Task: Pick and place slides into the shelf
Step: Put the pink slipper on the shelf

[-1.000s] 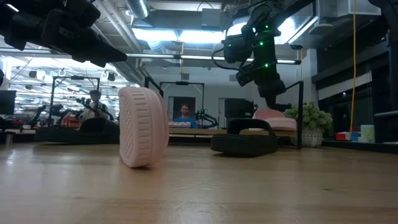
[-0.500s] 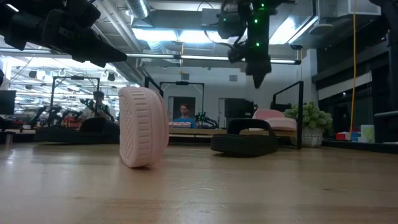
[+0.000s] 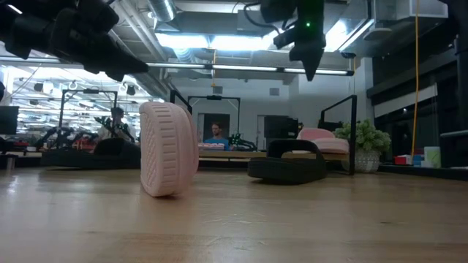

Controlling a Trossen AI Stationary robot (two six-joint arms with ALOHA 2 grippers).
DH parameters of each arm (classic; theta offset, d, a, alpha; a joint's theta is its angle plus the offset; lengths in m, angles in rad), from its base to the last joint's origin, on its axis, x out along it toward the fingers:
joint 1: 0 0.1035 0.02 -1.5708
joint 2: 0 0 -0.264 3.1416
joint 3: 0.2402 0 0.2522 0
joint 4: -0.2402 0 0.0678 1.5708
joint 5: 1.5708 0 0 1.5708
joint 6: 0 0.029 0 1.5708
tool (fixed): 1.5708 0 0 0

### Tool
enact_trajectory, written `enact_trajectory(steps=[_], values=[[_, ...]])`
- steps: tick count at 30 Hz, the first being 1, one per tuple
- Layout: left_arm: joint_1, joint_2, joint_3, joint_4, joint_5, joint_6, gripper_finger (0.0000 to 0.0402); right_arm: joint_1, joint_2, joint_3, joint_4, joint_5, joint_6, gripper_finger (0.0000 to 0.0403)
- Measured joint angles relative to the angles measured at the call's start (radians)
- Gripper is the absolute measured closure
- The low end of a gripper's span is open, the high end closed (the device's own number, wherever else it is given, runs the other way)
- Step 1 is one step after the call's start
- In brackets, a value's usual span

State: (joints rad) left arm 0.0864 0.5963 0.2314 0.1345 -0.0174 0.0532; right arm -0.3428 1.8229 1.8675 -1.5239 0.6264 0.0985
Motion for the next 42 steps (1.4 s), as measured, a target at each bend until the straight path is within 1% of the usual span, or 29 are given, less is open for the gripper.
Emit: enact_trajectory(steps=[3,7,10,12,15,20,23,25,27,30,32,35,39,42], values=[[0.000,0.000,0.000,-0.031,0.000,-0.001,0.0401,0.025,-0.021,-0.045,0.015,0.000,0.030,0.0394],[0.000,0.000,0.000,-0.055,0.000,-0.002,0.0401,0.066,-0.048,-0.139,0.081,-0.016,0.029,0.0391],[0.000,0.000,0.000,-0.054,0.000,-0.002,0.0401,0.092,-0.088,-0.215,0.152,-0.113,0.029,0.0387],[0.000,0.000,0.000,-0.054,0.000,-0.001,0.0401,0.111,-0.117,-0.271,0.217,-0.154,0.023,0.0391],[0.000,0.000,0.000,-0.053,0.000,0.000,0.0401,0.137,-0.181,-0.361,0.334,-0.170,0.001,0.0398],[0.000,0.000,0.000,-0.053,0.000,0.000,0.0401,0.166,-0.314,-0.519,0.520,-0.179,0.002,0.0389],[0.000,0.000,0.000,-0.050,0.000,-0.007,0.0401,0.184,-0.401,-0.617,0.639,-0.197,-0.001,0.0392],[0.000,0.000,0.000,-0.035,0.000,-0.042,0.0401,0.193,-0.458,-0.697,0.745,-0.229,-0.024,0.0397],[-0.001,0.000,0.000,-0.018,0.000,-0.057,0.0401,0.206,-0.510,-0.792,0.890,-0.254,-0.051,0.0399],[-0.001,0.000,0.000,-0.003,0.000,-0.060,0.0401,0.212,-0.572,-0.929,1.076,-0.320,-0.116,0.0393],[-0.002,0.000,0.000,0.001,0.000,-0.071,0.0401,0.212,-0.607,-1.001,1.157,-0.369,-0.139,0.0387],[-0.002,0.000,0.000,0.020,0.000,-0.078,0.0401,0.212,-0.652,-1.080,1.244,-0.400,-0.136,0.0386],[-0.002,0.000,0.000,0.035,-0.015,-0.077,0.0401,0.212,-0.697,-1.147,1.342,-0.402,-0.140,0.0397],[-0.002,0.000,0.001,0.040,-0.026,-0.071,0.0401,0.211,-0.711,-1.186,1.426,-0.403,-0.177,0.0398]])
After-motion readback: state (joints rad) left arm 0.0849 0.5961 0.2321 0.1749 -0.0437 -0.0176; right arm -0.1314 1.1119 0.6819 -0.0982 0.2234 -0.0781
